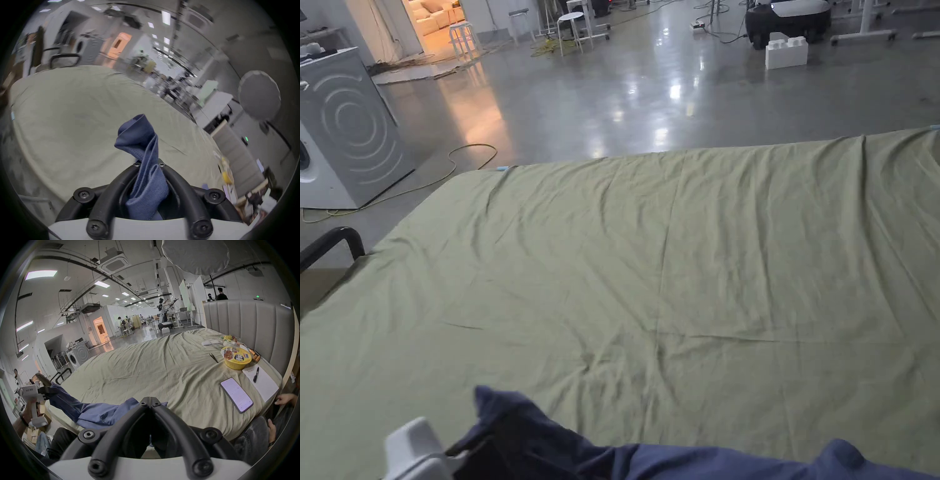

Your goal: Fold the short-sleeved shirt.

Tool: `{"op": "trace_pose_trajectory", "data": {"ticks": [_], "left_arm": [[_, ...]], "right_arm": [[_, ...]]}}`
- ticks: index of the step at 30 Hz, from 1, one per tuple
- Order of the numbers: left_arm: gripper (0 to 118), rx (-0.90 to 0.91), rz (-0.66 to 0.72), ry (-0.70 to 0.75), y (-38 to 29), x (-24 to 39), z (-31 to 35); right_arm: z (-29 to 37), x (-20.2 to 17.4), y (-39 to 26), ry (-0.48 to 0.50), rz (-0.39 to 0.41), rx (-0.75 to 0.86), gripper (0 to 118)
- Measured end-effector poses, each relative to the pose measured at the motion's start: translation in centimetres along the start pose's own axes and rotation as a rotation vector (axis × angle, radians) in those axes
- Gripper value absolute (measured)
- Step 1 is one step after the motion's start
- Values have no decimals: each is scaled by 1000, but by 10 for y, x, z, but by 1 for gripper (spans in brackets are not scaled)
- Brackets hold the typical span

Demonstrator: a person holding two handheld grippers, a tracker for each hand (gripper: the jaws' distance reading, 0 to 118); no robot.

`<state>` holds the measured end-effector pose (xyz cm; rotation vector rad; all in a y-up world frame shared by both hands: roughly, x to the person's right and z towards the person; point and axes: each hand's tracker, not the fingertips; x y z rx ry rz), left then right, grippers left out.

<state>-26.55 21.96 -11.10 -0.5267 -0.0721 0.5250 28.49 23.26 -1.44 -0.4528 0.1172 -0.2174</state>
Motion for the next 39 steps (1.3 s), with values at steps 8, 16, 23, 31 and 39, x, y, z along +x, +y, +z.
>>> {"op": "trace_pose_trajectory", "data": {"ticks": [8, 16, 23, 31, 39], "left_arm": [[10, -201, -175, -104, -108, 134, -88], [83, -327, -248, -218, -125, 184, -104], [4, -166, -16, -249, -85, 149, -76], [1, -508, -58, -207, -187, 147, -165], [83, -230, 56, -201, -97, 114, -86]], "right_arm": [[21, -4, -1, -10, 31, 26, 0], [33, 22, -25, -114, 15, -34, 0], [32, 42, -39, -119, -87, -42, 0], [37, 35, -36, -103, -102, -20, 0], [32, 36, -39, -96, -109, -45, 0]]}}
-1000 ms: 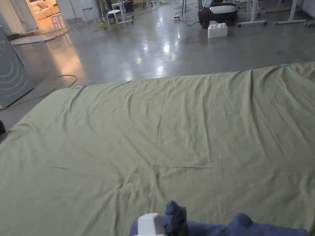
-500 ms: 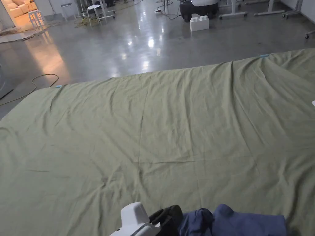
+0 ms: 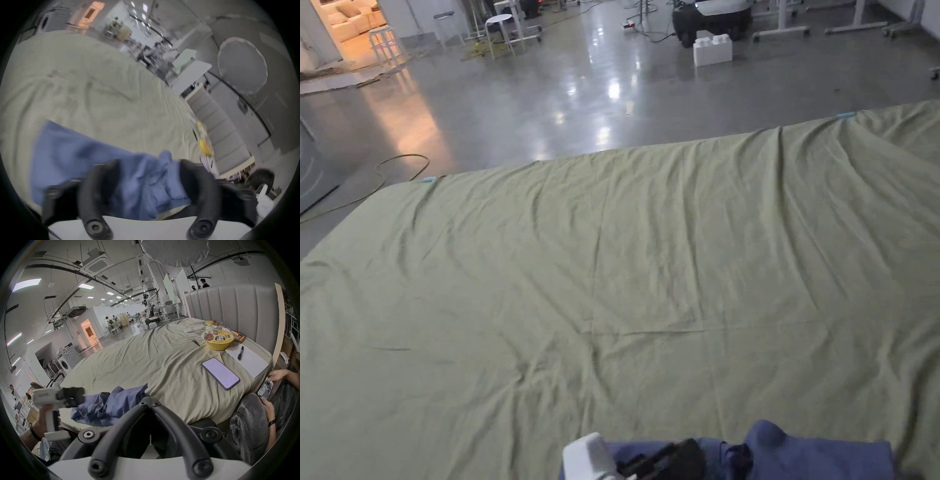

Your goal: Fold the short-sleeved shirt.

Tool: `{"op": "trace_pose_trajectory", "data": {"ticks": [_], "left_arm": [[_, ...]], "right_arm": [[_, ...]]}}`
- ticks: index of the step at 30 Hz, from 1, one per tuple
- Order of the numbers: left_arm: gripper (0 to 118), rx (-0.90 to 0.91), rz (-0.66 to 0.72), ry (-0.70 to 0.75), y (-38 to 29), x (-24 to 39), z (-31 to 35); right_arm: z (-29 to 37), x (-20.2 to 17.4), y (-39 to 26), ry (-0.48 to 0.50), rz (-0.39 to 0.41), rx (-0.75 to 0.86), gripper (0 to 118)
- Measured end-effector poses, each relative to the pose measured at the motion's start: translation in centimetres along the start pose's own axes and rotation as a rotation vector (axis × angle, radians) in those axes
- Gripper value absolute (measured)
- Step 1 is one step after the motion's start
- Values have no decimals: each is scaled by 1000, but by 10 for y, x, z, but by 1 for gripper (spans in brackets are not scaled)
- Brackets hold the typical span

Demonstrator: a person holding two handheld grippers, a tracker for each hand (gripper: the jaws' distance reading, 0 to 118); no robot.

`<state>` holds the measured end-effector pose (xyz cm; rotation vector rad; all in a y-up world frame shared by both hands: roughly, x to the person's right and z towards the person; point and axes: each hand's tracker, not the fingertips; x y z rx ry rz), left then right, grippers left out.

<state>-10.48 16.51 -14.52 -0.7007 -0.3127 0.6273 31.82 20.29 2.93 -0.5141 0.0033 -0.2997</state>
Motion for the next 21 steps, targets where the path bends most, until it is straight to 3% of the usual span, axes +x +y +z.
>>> {"op": "trace_pose_trajectory", "data": {"ticks": [1, 2, 6, 10, 11, 13, 15, 17, 21], "left_arm": [[98, 32, 29, 15, 8, -11, 15], [101, 67, 62, 15, 16, -28, 30], [100, 101, 296, 115, 28, -110, 55], [72, 3, 547, -37, 0, -163, 28], [60, -34, 566, -51, -8, -164, 18], [13, 14, 571, -127, -18, -155, 6], [13, 15, 639, -75, -23, -153, 0], [12, 83, 646, -139, -22, -149, 9], [12, 139, 532, -64, 4, -137, 44]], "right_arm": [[-1, 0, 0, 3, -3, 0, 0], [-3, 0, 1, 15, -11, -1, 0], [-7, -3, 1, 34, -9, 3, 0], [-8, -6, 1, 42, -10, -2, 0], [-8, -6, 1, 43, -9, -3, 0], [-5, -8, 1, 38, -2, -5, 0], [0, -10, 3, 35, 11, -5, 0], [3, -10, 3, 29, 19, -1, 0], [4, -10, 4, 13, 20, -8, 0]]}}
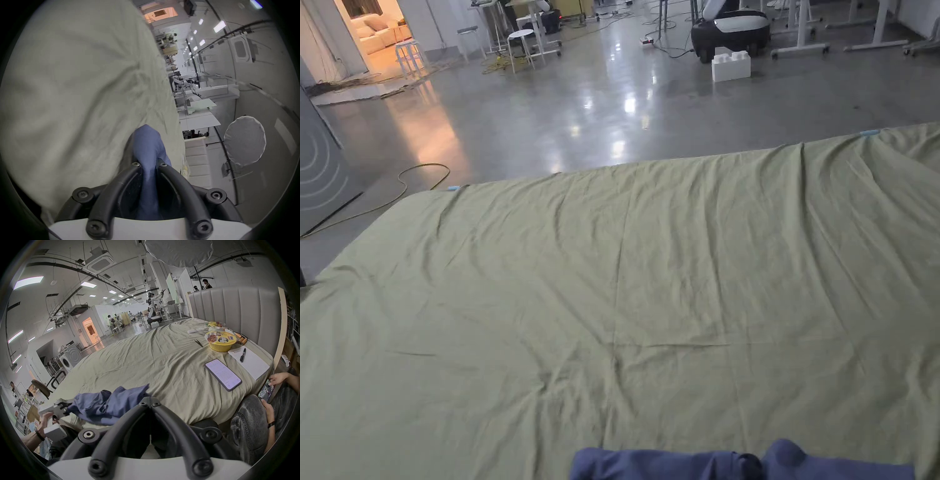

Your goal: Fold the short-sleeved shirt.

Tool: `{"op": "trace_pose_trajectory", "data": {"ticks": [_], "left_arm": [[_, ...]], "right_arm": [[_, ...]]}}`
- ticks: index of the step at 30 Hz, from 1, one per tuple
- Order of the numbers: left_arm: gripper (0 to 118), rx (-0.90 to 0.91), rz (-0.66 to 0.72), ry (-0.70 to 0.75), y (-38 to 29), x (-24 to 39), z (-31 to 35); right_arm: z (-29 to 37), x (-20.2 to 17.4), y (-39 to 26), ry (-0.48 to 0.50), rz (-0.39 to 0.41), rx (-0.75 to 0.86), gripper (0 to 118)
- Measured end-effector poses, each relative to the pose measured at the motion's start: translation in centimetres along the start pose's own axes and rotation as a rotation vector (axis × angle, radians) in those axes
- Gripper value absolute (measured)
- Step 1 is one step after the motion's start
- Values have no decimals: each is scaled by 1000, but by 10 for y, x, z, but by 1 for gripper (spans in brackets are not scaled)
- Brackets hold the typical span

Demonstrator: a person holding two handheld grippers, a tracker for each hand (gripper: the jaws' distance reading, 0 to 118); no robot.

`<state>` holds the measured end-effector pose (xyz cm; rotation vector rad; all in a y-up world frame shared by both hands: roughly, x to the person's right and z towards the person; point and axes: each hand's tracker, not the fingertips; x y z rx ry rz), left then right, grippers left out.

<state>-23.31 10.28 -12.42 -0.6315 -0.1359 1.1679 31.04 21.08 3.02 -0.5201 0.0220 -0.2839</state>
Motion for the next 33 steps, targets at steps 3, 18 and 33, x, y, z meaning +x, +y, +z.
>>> {"op": "trace_pose_trajectory", "data": {"ticks": [3, 18, 33], "left_arm": [[12, 84, -257, 69, 27, 44, 37], [15, -294, -1032, 226, -163, 146, -94], [1, -272, -718, 32, -119, 141, -73]], "right_arm": [[-4, 1, 1, 7, -4, -3, 0], [-6, -19, 2, 38, 115, 5, 0], [-9, -2, -15, 69, 30, -31, 0]]}}
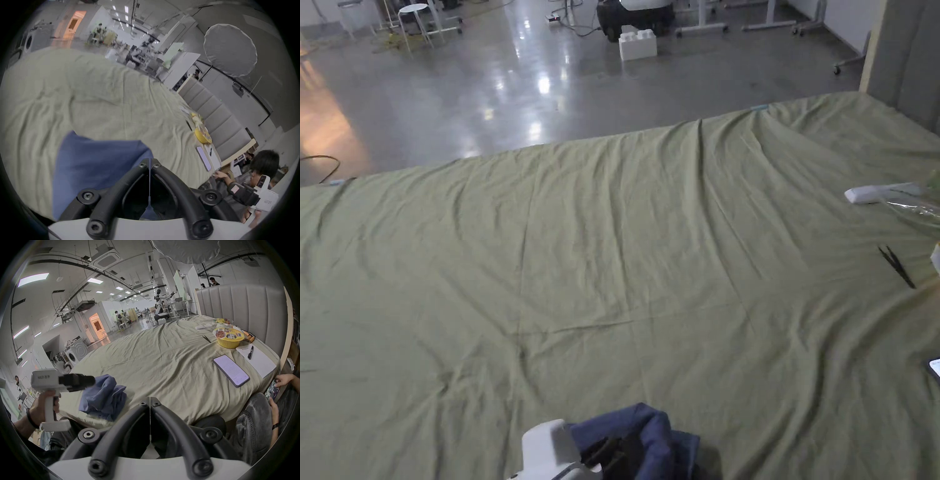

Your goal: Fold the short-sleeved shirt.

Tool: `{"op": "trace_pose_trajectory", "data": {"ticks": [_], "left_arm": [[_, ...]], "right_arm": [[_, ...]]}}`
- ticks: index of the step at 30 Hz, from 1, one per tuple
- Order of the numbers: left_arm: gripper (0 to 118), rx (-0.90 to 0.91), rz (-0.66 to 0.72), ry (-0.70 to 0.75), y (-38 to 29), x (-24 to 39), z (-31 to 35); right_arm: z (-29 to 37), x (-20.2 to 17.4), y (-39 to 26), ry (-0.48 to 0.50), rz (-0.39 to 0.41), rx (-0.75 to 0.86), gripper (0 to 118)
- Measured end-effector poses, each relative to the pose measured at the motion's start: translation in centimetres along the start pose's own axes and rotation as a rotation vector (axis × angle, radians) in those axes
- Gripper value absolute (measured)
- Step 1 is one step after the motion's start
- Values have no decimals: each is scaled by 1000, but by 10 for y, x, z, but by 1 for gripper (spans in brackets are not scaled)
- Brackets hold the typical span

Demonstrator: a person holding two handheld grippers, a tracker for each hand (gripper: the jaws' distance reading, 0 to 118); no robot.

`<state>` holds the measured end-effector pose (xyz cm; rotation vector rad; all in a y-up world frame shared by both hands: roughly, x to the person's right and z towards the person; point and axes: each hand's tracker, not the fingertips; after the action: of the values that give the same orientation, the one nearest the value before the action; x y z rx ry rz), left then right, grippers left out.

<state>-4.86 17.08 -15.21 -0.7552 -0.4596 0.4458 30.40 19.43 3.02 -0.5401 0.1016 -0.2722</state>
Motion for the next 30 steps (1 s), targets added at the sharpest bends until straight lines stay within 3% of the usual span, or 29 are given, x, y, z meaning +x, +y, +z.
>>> {"op": "trace_pose_trajectory", "data": {"ticks": [3, 5, 7, 13, 16, 18, 20, 23, 25, 27, 28, 29, 30], "left_arm": [[1, -168, 28, 5, -25, -9, -53], [0, -274, -70, 76, -48, -13, -75], [0, -164, -38, 19, -49, -9, -75], [0, -188, -8, 17, -23, 4, -43], [0, -5, -21, -72, -1, 15, 12], [0, 85, -34, -85, 9, 10, 56], [0, 114, -24, -37, 15, -1, 83], [3, 112, 8, 21, 20, -31, 105], [23, 76, 18, 41, 21, -55, 109], [34, 0, 29, 36, 21, -76, 103], [39, -14, 29, 6, 20, -82, 99], [59, -40, 39, -17, 20, -92, 90], [87, -46, 68, -55, 20, -99, 78]], "right_arm": [[-4, -4, 0, 10, -11, -3, 0], [-6, -8, -1, 16, -16, -16, 0], [-10, -12, -4, 30, -18, -47, 0], [-58, -34, -2, 109, 70, -191, 0], [-100, -60, 9, 203, 108, -258, 0], [-135, -84, 18, 310, 163, -268, 0], [-164, -106, 20, 347, 245, -269, 0], [-212, -127, 13, 266, 414, -422, 0], [-241, -126, -6, 189, 481, -581, 1], [-239, -121, -9, 228, 439, -485, 1], [-238, -122, -4, 211, 416, -518, 1], [-237, -121, -2, 196, 377, -536, 1], [-239, -123, -2, 194, 393, -544, 1]]}}
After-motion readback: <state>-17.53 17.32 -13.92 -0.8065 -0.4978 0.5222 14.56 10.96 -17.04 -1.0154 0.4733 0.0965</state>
